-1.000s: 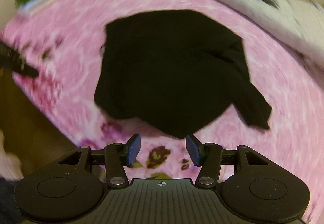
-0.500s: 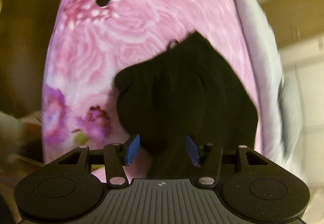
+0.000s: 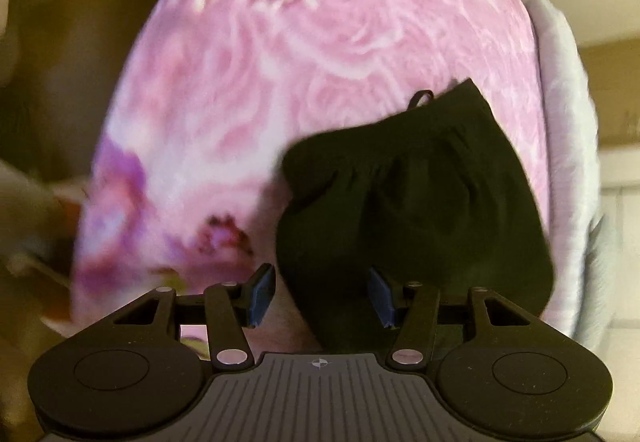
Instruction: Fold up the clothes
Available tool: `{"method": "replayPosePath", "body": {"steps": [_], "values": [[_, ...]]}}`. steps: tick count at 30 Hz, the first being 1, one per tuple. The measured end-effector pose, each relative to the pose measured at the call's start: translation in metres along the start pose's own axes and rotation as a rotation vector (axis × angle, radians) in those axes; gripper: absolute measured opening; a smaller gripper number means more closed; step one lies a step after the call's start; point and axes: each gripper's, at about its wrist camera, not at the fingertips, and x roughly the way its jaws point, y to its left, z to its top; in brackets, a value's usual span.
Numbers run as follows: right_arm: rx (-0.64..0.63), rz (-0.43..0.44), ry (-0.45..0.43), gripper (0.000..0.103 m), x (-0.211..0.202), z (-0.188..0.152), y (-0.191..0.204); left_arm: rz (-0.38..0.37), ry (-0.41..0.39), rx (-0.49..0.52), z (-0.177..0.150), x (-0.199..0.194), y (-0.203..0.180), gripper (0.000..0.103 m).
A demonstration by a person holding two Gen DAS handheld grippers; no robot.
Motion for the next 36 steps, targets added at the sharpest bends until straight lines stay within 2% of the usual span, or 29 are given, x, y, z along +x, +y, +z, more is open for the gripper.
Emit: {"method": "replayPosePath", "body": {"steps": [2, 9, 10, 11, 12, 13, 17, 19, 21, 24, 27, 29, 31, 36], "values": [[0.033, 0.014, 0.007, 0.054, -0.006, 0.000, 0.001, 0.001, -0.001, 0.000, 0.002, 0.001, 0.001, 0.022], [-0.022, -0.096, 0.029, 0.054, 0.022, 0.000, 0.018, -0.020, 0.008, 0.013, 0.002, 0.011, 0.002, 0.022], [-0.005, -0.095, 0.031, 0.053, 0.026, 0.000, 0.014, -0.021, 0.011, 0.012, 0.000, 0.012, 0.003, 0.022], [0.066, -0.068, 0.025, 0.049, 0.027, 0.000, 0.003, -0.020, 0.017, 0.009, -0.001, 0.013, 0.004, 0.022], [0.197, 0.004, 0.012, 0.014, 0.024, -0.001, -0.014, -0.021, 0.021, 0.005, -0.002, 0.012, 0.005, 0.022], [0.368, 0.077, 0.011, 0.004, 0.020, -0.007, -0.036, -0.025, 0.021, 0.002, -0.003, 0.011, 0.006, 0.022], [1.120, 0.346, -0.053, 0.004, -0.005, -0.054, -0.128, -0.034, -0.001, 0.001, -0.001, 0.001, 0.009, 0.022], [1.461, 0.446, -0.162, 0.004, -0.023, -0.094, -0.163, -0.035, -0.015, 0.017, 0.000, -0.004, 0.007, 0.022], [1.746, 0.489, -0.297, 0.004, -0.047, -0.134, -0.191, -0.039, -0.025, 0.037, 0.001, -0.007, 0.002, 0.022], [2.095, 0.405, -0.504, 0.004, -0.085, -0.202, -0.215, -0.049, -0.025, 0.082, 0.000, -0.008, -0.013, 0.022], [2.377, 0.263, -0.572, 0.004, -0.111, -0.267, -0.211, -0.063, -0.022, 0.139, -0.005, -0.007, -0.034, 0.022], [2.569, 0.164, -0.550, 0.004, -0.122, -0.312, -0.194, -0.075, -0.025, 0.181, -0.013, -0.004, -0.050, 0.022], [2.753, 0.059, -0.476, 0.004, -0.129, -0.354, -0.166, -0.083, -0.023, 0.222, -0.024, 0.001, -0.070, 0.022], [3.121, -0.143, -0.314, 0.004, -0.126, -0.459, -0.083, -0.073, -0.001, 0.286, -0.059, 0.022, -0.114, 0.022]]}}
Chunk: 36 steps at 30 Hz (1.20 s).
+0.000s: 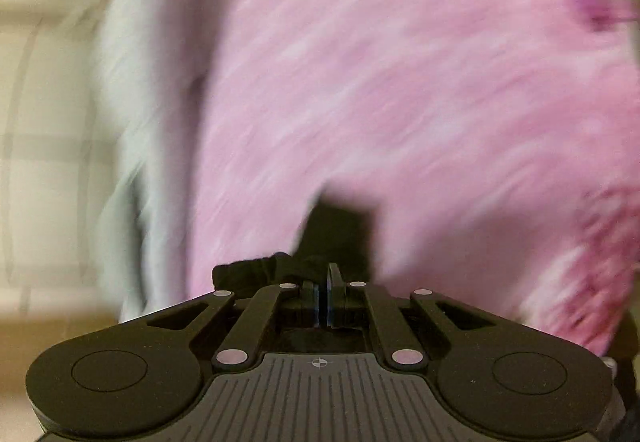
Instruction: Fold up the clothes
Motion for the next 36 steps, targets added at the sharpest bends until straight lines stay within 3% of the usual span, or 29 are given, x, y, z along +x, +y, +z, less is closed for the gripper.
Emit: {"method": "replayPosePath", "body": {"steps": [4, 6, 10, 13, 14, 18, 19, 21, 24, 26, 27, 28, 33, 36], "values": [[0.222, -0.101, -0.098, 0.004, -0.003, 0.079, -0.061, 0.001, 0.019, -0.015, -0.020, 0.026, -0.037, 0.022], [0.273, -0.120, -0.070, 0.004, 0.003, 0.101, -0.081, -0.014, 0.024, -0.022, -0.026, 0.038, -0.053, 0.022], [0.192, -0.127, 0.036, 0.004, 0.022, 0.117, -0.099, -0.097, 0.005, -0.087, -0.032, 0.061, -0.082, 0.025], [0.134, -0.125, 0.070, 0.005, 0.028, 0.127, -0.102, -0.199, -0.035, -0.234, -0.033, 0.072, -0.089, 0.029], [0.117, -0.118, 0.081, 0.010, 0.030, 0.128, -0.099, -0.218, -0.059, -0.281, -0.032, 0.075, -0.089, 0.030], [0.045, -0.082, 0.121, 0.048, 0.040, 0.130, -0.093, -0.279, -0.137, -0.413, -0.026, 0.089, -0.089, 0.037], [0.020, -0.069, 0.132, 0.054, 0.042, 0.129, -0.092, -0.292, -0.141, -0.434, -0.023, 0.095, -0.089, 0.040], [-0.024, -0.071, 0.149, 0.056, 0.049, 0.126, -0.089, -0.309, -0.135, -0.481, -0.018, 0.110, -0.090, 0.042], [-0.060, -0.092, 0.169, 0.056, 0.060, 0.122, -0.085, -0.329, -0.108, -0.564, -0.012, 0.132, -0.087, 0.041], [-0.089, -0.078, 0.178, 0.055, 0.060, 0.119, -0.082, -0.351, -0.106, -0.608, -0.008, 0.140, -0.084, 0.028], [-0.124, -0.073, 0.178, 0.042, 0.058, 0.117, -0.076, -0.364, -0.113, -0.619, -0.005, 0.141, -0.083, 0.009], [-0.154, -0.060, 0.193, 0.022, 0.056, 0.115, -0.069, -0.362, -0.130, -0.603, -0.001, 0.137, -0.082, 0.006], [-0.224, -0.018, 0.204, 0.011, 0.040, 0.105, -0.031, -0.348, -0.254, -0.488, 0.026, 0.092, -0.072, 0.004], [-0.231, 0.061, 0.188, 0.007, 0.025, 0.093, -0.003, -0.353, -0.332, -0.447, 0.052, 0.053, -0.059, 0.003]]}}
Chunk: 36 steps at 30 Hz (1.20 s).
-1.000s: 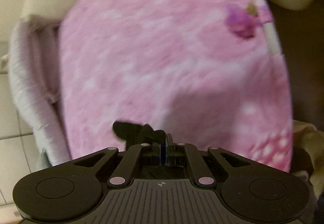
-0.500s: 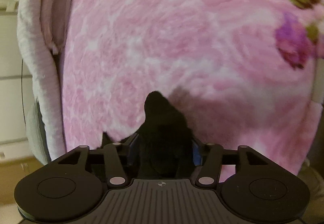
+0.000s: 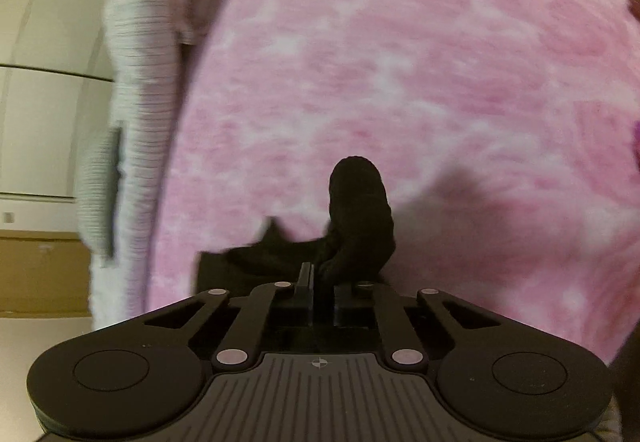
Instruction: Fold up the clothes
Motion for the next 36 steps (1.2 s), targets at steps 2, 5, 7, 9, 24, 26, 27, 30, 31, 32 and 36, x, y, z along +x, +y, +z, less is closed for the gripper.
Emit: {"method": "replayPosePath", "body": {"steps": [2, 5, 7, 9, 24, 26, 27, 30, 31, 32, 36], "values": [[0.000, 0.064, -0.017, 0.005, -0.006, -0.004, 0.023, -0.031, -0.041, 0.026, 0.029, -0.021, -0.013, 0.003], [-0.049, 0.146, -0.030, 0.005, -0.018, -0.012, 0.067, -0.072, -0.097, 0.088, 0.070, -0.048, -0.034, 0.002], [-0.068, 0.227, -0.047, 0.005, -0.028, -0.020, 0.096, -0.101, -0.155, 0.147, 0.104, -0.072, -0.053, 0.002], [-0.086, 0.311, -0.070, 0.005, -0.038, -0.027, 0.126, -0.127, -0.222, 0.197, 0.140, -0.098, -0.076, 0.002], [-0.361, 0.862, -0.260, 0.004, -0.108, -0.044, 0.423, -0.324, -0.681, 0.465, 0.350, -0.296, -0.220, 0.003], [-0.396, 0.860, -0.276, 0.004, -0.122, -0.056, 0.424, -0.347, -0.695, 0.458, 0.352, -0.316, -0.216, 0.003], [-0.398, 0.814, -0.281, 0.004, -0.123, -0.062, 0.409, -0.340, -0.680, 0.460, 0.346, -0.318, -0.204, 0.003], [-0.405, 0.649, -0.280, 0.004, -0.122, -0.078, 0.359, -0.265, -0.593, 0.463, 0.314, -0.308, -0.152, 0.003], [-0.401, 0.547, -0.265, 0.004, -0.116, -0.085, 0.329, -0.218, -0.550, 0.461, 0.300, -0.299, -0.129, 0.003], [-0.386, 0.458, -0.246, 0.004, -0.110, -0.090, 0.304, -0.171, -0.507, 0.458, 0.287, -0.289, -0.106, 0.003], [-0.171, 0.006, -0.155, 0.005, -0.070, -0.109, 0.157, 0.204, -0.266, 0.388, 0.232, -0.219, 0.006, 0.006]]}}
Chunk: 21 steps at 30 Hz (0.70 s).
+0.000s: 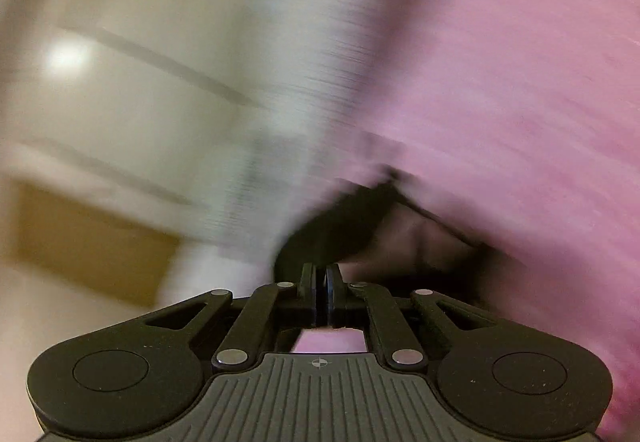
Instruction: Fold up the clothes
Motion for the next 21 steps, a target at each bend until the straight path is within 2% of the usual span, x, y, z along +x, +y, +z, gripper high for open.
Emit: {"method": "replayPosePath", "body": {"steps": [2, 3, 4, 6, 11, 15, 19, 21], "values": [[0.052, -0.296, 0.078, 0.006, 0.012, -0.016, -0.058, 0.120, 0.194, -0.049, -0.052, 0.031, 0.033, 0.008], [0.105, -0.390, 0.102, 0.006, 0.010, -0.024, -0.088, 0.168, 0.258, -0.049, -0.070, 0.040, 0.043, 0.005], [0.134, -0.395, 0.107, 0.006, 0.007, -0.029, -0.103, 0.213, 0.303, -0.044, -0.087, 0.043, 0.047, 0.004], [0.170, -0.395, 0.116, 0.006, 0.002, -0.031, -0.121, 0.242, 0.342, -0.052, -0.107, 0.044, 0.050, 0.006], [0.120, -0.297, 0.152, 0.007, 0.006, -0.025, -0.124, 0.240, 0.288, -0.123, -0.114, 0.031, 0.046, 0.006], [0.075, -0.211, 0.189, 0.007, 0.012, -0.020, -0.125, 0.215, 0.247, -0.134, -0.133, 0.015, 0.030, 0.012], [0.111, -0.163, 0.238, 0.007, 0.024, -0.021, -0.151, 0.203, 0.241, -0.147, -0.154, 0.005, 0.018, 0.014], [0.126, -0.155, 0.234, 0.007, 0.032, -0.020, -0.167, 0.175, 0.254, -0.170, -0.169, 0.009, 0.015, 0.014]]}}
